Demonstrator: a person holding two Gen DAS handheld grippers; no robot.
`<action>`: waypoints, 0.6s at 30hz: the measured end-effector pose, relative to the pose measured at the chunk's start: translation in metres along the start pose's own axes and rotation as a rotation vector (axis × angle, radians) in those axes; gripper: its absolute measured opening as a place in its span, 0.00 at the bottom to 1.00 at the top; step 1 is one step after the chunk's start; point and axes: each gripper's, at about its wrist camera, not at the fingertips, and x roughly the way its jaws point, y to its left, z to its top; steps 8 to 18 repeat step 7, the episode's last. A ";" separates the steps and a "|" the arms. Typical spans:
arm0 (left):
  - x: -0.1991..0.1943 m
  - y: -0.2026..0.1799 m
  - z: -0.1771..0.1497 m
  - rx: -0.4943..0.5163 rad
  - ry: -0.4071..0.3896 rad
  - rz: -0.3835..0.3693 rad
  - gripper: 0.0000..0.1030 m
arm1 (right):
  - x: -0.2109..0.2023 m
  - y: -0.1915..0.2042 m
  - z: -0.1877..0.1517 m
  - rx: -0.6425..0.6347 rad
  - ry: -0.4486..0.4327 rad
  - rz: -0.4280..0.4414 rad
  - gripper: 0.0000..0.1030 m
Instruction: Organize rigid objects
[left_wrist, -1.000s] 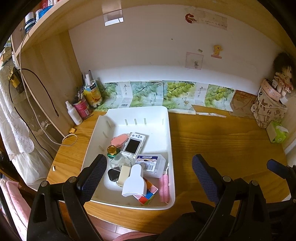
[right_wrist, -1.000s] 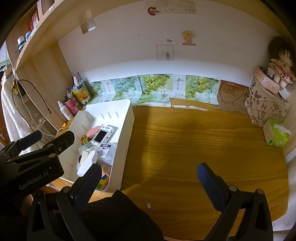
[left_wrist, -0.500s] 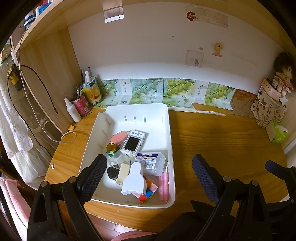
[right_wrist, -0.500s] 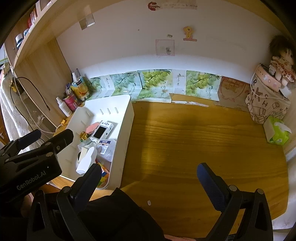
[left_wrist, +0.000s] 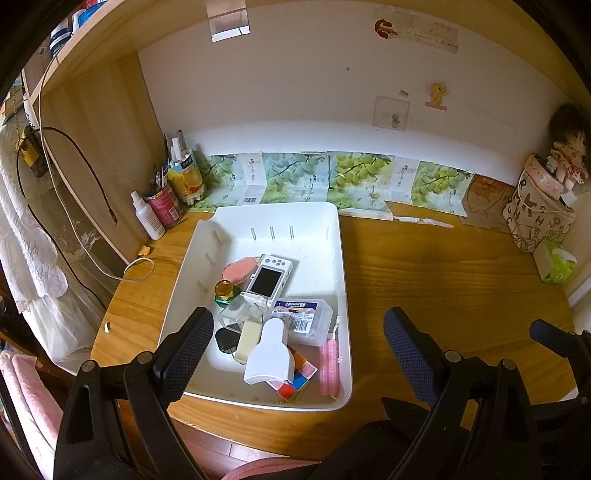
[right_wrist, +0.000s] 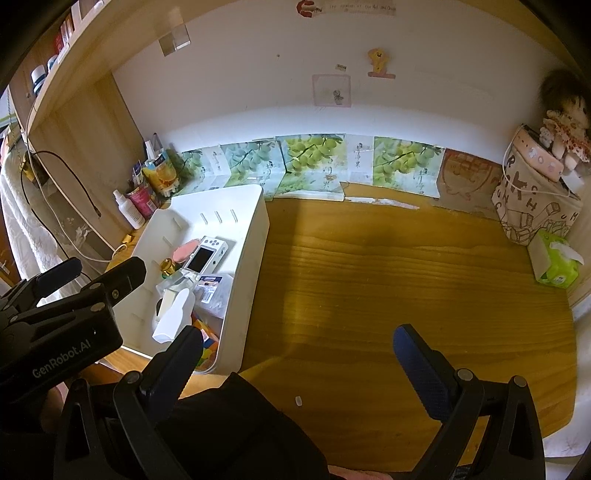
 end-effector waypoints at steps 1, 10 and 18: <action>0.000 0.000 -0.001 -0.001 0.001 0.001 0.92 | 0.000 0.000 -0.001 0.000 0.001 0.000 1.00; 0.000 -0.001 0.001 -0.007 0.009 0.008 0.92 | 0.000 0.001 -0.002 -0.002 0.008 0.002 1.00; 0.000 -0.001 0.001 -0.007 0.009 0.008 0.92 | 0.000 0.001 -0.002 -0.002 0.008 0.002 1.00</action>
